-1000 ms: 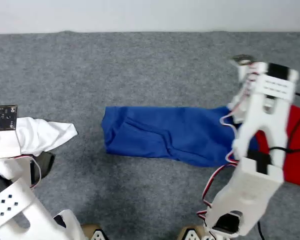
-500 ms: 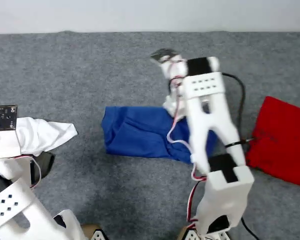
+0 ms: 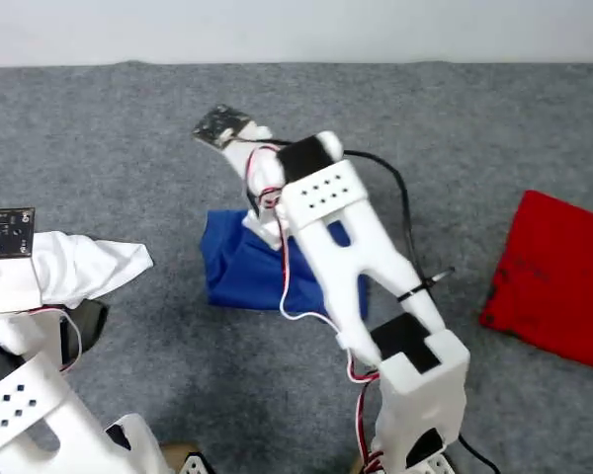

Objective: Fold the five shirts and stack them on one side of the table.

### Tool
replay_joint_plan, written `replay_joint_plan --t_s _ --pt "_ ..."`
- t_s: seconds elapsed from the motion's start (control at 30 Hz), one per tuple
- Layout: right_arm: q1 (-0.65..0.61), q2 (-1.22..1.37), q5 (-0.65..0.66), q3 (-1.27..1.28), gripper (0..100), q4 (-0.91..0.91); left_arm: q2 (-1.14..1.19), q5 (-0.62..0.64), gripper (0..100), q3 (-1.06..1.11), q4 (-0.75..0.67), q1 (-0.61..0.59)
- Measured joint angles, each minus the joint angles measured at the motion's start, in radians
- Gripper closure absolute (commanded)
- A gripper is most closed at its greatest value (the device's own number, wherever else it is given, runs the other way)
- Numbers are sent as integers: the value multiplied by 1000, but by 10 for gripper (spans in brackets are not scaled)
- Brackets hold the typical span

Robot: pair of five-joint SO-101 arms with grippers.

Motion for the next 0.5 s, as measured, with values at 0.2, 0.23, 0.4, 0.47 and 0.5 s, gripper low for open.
replay_joint_plan --t_s 0.2,0.23,0.4,0.47,0.5 --pt "-6 103 0 0 988 -107 0 31 993 0 0 0" --pt "-12 115 0 0 988 -114 0 31 993 0 0 0" --pt "-46 127 17 0 988 -140 0 37 993 0 0 0" --pt "-55 127 25 0 987 -169 0 37 993 0 0 0" --pt "-58 127 25 0 987 -183 0 37 993 0 0 0"
